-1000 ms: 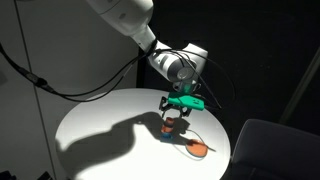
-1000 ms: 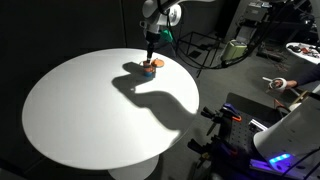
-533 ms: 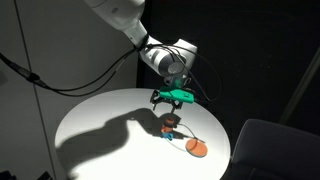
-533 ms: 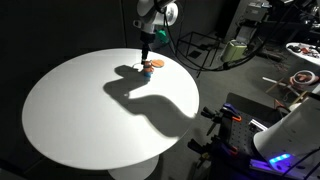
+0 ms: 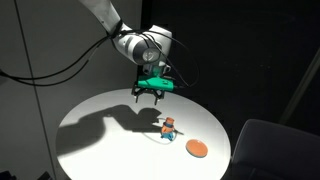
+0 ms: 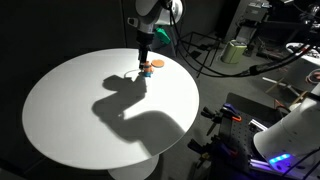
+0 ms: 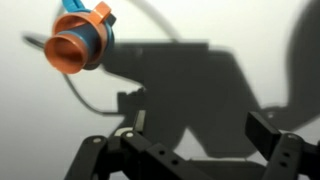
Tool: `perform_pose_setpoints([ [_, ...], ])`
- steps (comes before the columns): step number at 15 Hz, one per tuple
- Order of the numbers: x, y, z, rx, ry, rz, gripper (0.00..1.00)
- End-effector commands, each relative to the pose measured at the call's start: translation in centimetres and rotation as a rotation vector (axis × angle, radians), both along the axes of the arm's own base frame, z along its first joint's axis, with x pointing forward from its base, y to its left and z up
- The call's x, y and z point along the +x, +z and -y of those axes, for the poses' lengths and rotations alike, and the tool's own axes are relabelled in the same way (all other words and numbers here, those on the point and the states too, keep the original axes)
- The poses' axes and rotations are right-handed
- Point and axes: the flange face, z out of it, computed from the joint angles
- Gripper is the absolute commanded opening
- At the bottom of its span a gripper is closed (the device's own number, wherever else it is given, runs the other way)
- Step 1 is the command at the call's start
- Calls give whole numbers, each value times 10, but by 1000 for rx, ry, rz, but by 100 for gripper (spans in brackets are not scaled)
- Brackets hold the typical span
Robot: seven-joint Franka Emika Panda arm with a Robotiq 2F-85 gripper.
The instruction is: Stack the cups with the mugs
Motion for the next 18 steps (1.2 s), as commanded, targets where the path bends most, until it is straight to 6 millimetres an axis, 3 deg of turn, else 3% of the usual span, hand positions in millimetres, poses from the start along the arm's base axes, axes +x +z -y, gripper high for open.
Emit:
perform_pose_setpoints([
  [1,-40,10,-21,12,-44,-61,100],
  [8,-77,12,-49,-3,-276,-118,100],
  [13,-87,15,-58,2,-454,-78,100],
  [18,-85,6,-63,-1,-414,-103,100],
])
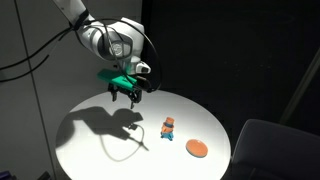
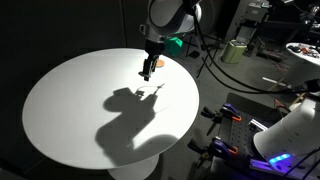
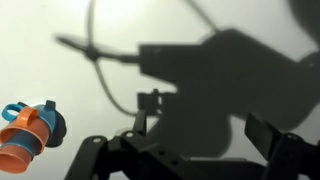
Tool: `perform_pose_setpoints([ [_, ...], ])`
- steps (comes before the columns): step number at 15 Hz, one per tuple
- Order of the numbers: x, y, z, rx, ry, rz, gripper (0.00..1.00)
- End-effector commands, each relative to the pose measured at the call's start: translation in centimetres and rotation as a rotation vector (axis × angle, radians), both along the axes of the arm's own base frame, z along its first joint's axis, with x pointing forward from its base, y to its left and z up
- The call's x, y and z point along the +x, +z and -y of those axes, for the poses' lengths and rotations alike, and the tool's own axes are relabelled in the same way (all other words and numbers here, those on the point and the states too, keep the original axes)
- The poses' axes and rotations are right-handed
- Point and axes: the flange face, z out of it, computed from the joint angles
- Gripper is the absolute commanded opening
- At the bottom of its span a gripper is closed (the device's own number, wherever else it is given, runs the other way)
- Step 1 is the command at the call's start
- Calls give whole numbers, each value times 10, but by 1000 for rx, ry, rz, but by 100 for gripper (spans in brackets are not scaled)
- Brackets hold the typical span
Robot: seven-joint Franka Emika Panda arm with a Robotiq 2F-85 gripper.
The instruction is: Stack the cups with the mugs
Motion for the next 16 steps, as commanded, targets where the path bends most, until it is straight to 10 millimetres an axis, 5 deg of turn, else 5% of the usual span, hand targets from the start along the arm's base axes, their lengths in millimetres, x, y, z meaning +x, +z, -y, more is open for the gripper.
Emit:
perform_pose_setpoints([
  [1,0,0,-1,0,1,-1,100],
  [10,1,5,19,-53,-405,-25,100],
  [16,-10,26,19,-215,-410,-96,100],
])
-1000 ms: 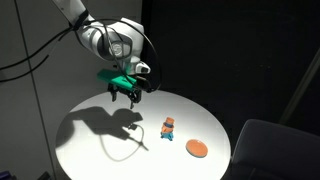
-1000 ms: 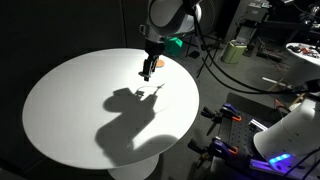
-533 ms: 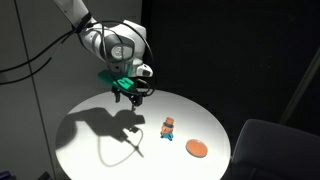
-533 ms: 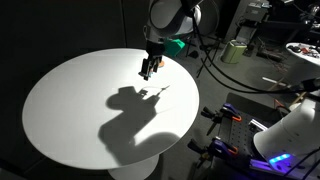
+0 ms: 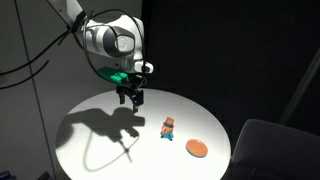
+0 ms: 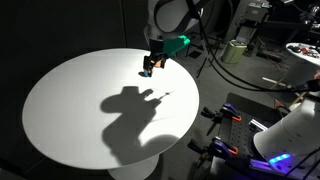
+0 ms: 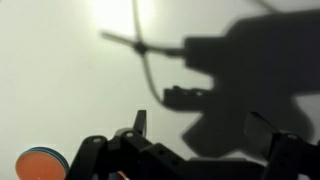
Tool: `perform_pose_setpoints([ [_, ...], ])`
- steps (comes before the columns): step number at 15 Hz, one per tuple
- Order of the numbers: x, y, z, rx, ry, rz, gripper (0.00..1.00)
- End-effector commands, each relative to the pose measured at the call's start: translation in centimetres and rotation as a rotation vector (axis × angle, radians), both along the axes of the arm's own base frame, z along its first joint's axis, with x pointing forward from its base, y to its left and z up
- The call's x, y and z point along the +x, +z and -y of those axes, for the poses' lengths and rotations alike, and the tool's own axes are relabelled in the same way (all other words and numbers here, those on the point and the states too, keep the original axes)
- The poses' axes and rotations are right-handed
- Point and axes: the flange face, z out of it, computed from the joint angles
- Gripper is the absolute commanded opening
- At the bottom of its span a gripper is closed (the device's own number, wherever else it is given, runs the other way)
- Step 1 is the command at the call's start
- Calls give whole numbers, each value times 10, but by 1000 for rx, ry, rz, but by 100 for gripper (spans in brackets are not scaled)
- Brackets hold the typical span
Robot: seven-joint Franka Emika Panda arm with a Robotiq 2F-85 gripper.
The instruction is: Stack the cups with the mugs
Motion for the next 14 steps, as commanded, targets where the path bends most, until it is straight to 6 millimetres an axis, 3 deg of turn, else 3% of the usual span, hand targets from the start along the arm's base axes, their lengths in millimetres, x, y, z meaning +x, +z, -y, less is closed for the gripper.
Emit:
perform_pose_setpoints([
  [1,-7,26,0,-71,27,-54,100],
  [8,-18,54,0,-98,195,-148,100],
  [14,-21,68,-1,-71,298,-65,100],
])
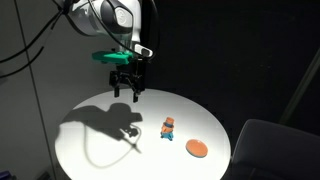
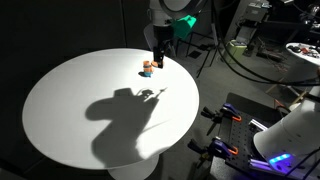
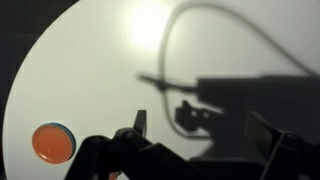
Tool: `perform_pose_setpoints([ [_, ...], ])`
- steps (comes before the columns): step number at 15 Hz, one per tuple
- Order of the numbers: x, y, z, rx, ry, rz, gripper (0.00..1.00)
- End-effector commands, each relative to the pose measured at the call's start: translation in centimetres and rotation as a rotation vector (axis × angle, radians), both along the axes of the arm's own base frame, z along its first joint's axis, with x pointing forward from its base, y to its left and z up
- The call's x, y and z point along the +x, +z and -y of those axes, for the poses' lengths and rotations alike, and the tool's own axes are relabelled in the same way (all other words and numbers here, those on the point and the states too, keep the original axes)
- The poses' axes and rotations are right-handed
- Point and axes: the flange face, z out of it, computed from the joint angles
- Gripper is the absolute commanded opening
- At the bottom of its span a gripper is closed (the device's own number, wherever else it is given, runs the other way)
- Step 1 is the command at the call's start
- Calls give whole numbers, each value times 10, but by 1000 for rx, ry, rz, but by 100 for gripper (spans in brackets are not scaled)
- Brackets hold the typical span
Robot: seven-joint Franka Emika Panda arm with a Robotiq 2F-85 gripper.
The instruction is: Stack the cups with the mugs
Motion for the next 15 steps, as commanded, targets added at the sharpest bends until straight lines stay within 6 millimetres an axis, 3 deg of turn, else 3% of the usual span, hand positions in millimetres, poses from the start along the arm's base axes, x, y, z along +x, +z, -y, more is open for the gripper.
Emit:
perform_pose_setpoints([
  [1,-4,14,0,28,53,57,100],
  [5,4,11,-2,34,31,79,100],
  [15,4,8,-2,38,30,78,100],
])
